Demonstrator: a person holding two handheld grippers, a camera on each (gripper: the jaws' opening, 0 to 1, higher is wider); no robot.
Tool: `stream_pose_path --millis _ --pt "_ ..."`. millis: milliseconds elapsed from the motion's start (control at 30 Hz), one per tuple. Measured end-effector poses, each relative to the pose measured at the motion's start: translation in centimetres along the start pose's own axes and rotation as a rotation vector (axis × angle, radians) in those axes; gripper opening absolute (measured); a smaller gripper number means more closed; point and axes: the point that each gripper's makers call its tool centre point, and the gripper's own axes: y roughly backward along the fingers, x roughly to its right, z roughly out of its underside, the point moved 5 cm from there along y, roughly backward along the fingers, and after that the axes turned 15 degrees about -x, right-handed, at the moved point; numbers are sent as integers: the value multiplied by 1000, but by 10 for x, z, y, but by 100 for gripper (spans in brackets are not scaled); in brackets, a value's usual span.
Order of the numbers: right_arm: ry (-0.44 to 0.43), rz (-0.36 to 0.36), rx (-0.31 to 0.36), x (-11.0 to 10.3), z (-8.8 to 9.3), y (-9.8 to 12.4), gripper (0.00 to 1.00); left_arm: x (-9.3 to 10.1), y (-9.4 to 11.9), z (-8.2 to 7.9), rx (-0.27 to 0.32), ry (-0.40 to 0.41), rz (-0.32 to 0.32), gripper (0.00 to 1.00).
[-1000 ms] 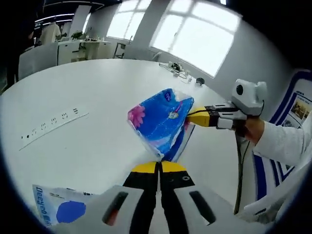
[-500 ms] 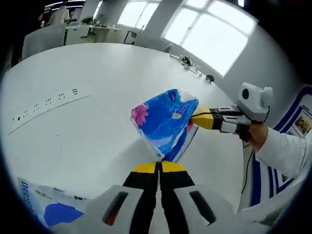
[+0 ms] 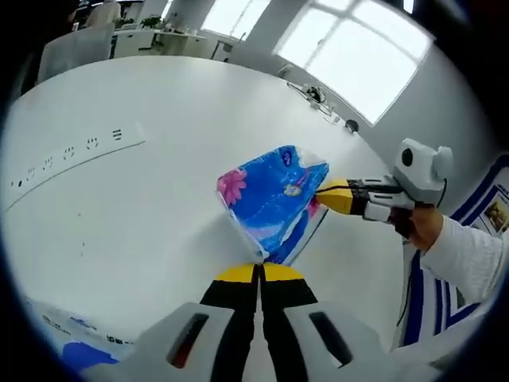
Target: Arrange the tabletop items into an orderly group along one side of the table until the central work area is clear of visible clutter.
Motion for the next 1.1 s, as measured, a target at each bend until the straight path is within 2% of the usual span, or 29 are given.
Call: stream_pose_path --millis 300,500,767,1100 --pt "-17 6 -21 10 5 -8 0 -1 -12 -7 -1 46 -7 0" --pt "-22 5 -39 10 8 -13 0 -6 -15 -9 -2 73 -21 0" --pt "-35 -2 -63 10 12 -22 0 -10 -18 -10 -4 72 -36 0" --pt "-45 1 -56 12 12 -23 6 -11 -19 -10 3 66 -40 3"
